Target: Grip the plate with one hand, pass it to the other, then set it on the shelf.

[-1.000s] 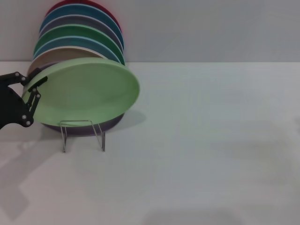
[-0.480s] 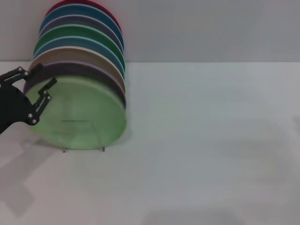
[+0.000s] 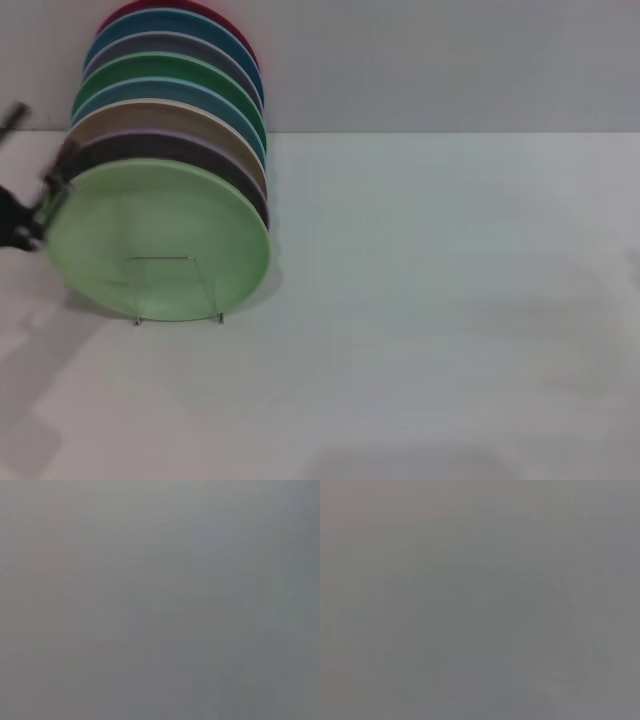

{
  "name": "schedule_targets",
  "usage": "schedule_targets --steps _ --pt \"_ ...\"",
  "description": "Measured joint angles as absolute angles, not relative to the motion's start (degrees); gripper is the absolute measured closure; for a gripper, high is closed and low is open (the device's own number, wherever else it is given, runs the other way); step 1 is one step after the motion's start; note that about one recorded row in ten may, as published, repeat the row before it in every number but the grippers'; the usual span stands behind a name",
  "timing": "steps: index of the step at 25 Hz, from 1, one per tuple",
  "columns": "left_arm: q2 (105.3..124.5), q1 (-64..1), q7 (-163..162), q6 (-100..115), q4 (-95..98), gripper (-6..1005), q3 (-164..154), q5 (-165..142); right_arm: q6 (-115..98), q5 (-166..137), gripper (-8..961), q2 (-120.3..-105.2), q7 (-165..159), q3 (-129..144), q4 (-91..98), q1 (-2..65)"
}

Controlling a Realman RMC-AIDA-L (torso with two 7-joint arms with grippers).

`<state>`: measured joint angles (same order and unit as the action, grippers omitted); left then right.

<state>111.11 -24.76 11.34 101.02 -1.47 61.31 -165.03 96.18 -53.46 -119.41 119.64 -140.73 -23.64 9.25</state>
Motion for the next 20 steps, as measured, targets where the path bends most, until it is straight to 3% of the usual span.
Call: schedule_targets --steps 4,6,7,8,9,14,17,20 --pt "112.48 -19.45 8.94 102.37 -8.04 466 69.26 -165.05 96.2 -52.96 359 -119.63 124.65 -141.11 -22.51 9.12" --pt "114.13 -17.15 8.41 102.51 -10.38 445 73.32 -165.02 96.12 -52.63 359 -119.68 125.88 -141.16 -22.0 9.18" --pt "116.13 -15.71 8.51 102.55 -10.78 434 77.6 -165.08 96.08 -51.27 359 -119.75 128.86 -141.11 -20.6 9.53" --pt "116.13 -15.71 8.51 102.55 -10.78 424 77.6 -165.08 96.08 -51.27 359 -119.75 128.86 -141.11 -20.6 9.53" --pt "117.52 -14.8 8.67 102.44 -10.45 414 80.64 -165.18 96.06 -49.97 359 -119.81 131.02 -141.05 -19.24 10.03" --pt "118.29 -13.67 8.19 101.82 -8.83 362 82.2 -165.11 95.81 -48.41 359 -119.87 135.69 -141.07 -16.65 11.59" --pt "118.45 -12.78 6.85 101.45 -8.18 204 84.13 -165.02 95.41 -48.37 359 -119.88 138.39 -141.2 -15.33 12.44" --pt "118.52 -12.39 6.29 101.18 -8.13 204 85.01 -164.99 95.15 -48.31 359 -119.89 139.36 -141.23 -14.75 12.81"
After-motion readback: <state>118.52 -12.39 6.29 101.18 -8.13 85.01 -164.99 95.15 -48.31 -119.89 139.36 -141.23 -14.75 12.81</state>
